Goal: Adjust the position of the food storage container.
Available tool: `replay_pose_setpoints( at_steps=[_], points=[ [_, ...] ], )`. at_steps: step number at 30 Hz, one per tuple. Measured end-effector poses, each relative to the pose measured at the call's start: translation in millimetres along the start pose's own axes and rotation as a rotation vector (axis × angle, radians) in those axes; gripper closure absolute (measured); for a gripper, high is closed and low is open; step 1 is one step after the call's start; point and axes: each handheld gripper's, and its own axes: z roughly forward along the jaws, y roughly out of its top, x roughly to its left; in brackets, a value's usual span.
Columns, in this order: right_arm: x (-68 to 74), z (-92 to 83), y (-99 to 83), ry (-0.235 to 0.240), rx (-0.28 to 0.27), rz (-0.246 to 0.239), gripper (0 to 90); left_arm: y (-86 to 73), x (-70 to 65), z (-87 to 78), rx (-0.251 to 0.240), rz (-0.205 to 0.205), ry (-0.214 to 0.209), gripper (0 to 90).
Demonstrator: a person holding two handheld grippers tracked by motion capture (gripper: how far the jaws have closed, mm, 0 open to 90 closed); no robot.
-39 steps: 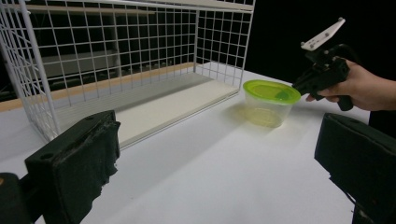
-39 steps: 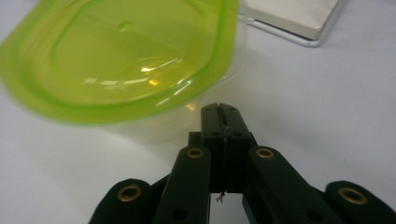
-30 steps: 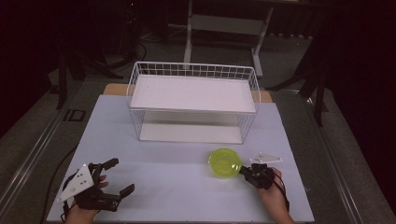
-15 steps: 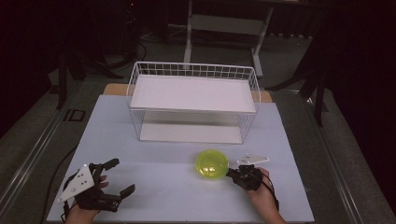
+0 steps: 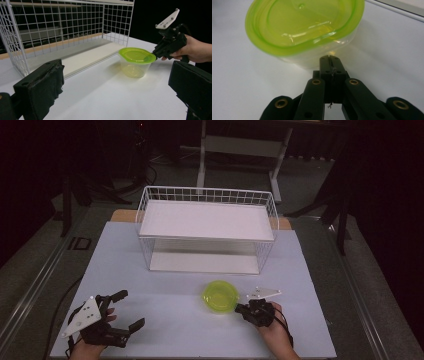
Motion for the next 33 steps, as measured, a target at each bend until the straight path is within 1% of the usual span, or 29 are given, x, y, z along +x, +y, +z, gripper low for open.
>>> replay_pose_setpoints(
  at_steps=[3, 5, 6, 8, 10, 11, 13, 14, 16, 21, 22, 23, 24, 25, 26, 29, 30, 33],
  points=[
    [-3.0, -1.8, 0.9, -0.028, -0.004, 0.011, 90.0, -0.1, 0.7, -0.1, 0.001, -0.004, 0.001, 0.9],
    [-5.4, -4.9, 0.2, -0.040, -0.017, 0.043, 90.0, 0.0, 0.3, -0.4, 0.003, 0.002, 0.002, 0.9],
    [-6.0, -6.2, -0.5, -0.037, -0.019, 0.054, 90.0, 0.0, 0.1, -0.4, 0.001, 0.001, 0.000, 0.9],
    [-4.7, -7.6, -1.3, -0.030, -0.026, 0.059, 90.0, 0.0, 0.0, 0.0, 0.001, 0.003, 0.001, 0.9],
    [-1.9, -6.6, -0.1, -0.013, -0.021, 0.049, 90.0, -0.2, 0.1, 0.5, 0.003, 0.000, -0.001, 0.9],
    [-0.2, -5.3, 1.1, -0.016, -0.020, 0.040, 90.0, -0.2, 0.0, 0.7, 0.004, 0.001, -0.001, 0.9],
    [1.2, -1.9, 4.2, -0.010, -0.020, 0.038, 90.0, 0.0, -0.7, 0.8, 0.004, 0.005, -0.002, 0.9],
    [1.2, -0.1, 5.6, -0.006, -0.021, 0.044, 90.0, 0.1, -1.0, 0.7, 0.003, 0.005, -0.002, 0.9],
    [0.4, 4.7, 8.7, -0.008, -0.019, 0.041, 90.0, 0.1, -0.9, 0.4, 0.002, 0.004, -0.003, 0.9],
    [-4.0, 15.9, 15.3, -0.004, -0.020, 0.058, 90.0, -0.2, 0.3, 0.0, 0.004, 0.002, -0.001, 0.9],
    [-4.0, 15.9, 15.3, -0.004, -0.020, 0.058, 90.0, -0.2, 0.3, 0.0, 0.004, 0.002, -0.001, 0.9],
    [-4.5, 17.8, 16.4, 0.000, -0.016, 0.061, 90.0, -0.1, 0.1, -0.1, 0.002, 0.002, -0.001, 0.9],
    [-3.9, 24.0, 19.0, -0.001, -0.006, 0.056, 90.0, -0.1, 0.1, -0.2, 0.003, 0.004, -0.002, 0.9],
    [-3.9, 24.0, 19.0, -0.001, -0.006, 0.056, 90.0, -0.1, 0.1, -0.2, 0.003, 0.004, -0.002, 0.9],
    [-2.9, 28.8, 21.1, 0.001, 0.003, 0.052, 90.0, -0.2, 0.0, 0.0, 0.004, 0.004, -0.002, 0.9],
    [-2.1, 31.0, 22.2, 0.008, 0.003, 0.056, 90.0, -0.1, -0.3, 0.0, 0.004, 0.005, -0.003, 0.9],
    [1.8, 36.1, 25.6, 0.023, 0.007, 0.048, 90.0, -0.1, -0.3, -0.2, 0.005, 0.006, -0.003, 0.9],
    [7.5, 42.3, 29.5, 0.038, 0.015, 0.036, 90.0, -0.3, 0.1, 0.1, 0.005, 0.005, -0.003, 0.9]
  ],
)
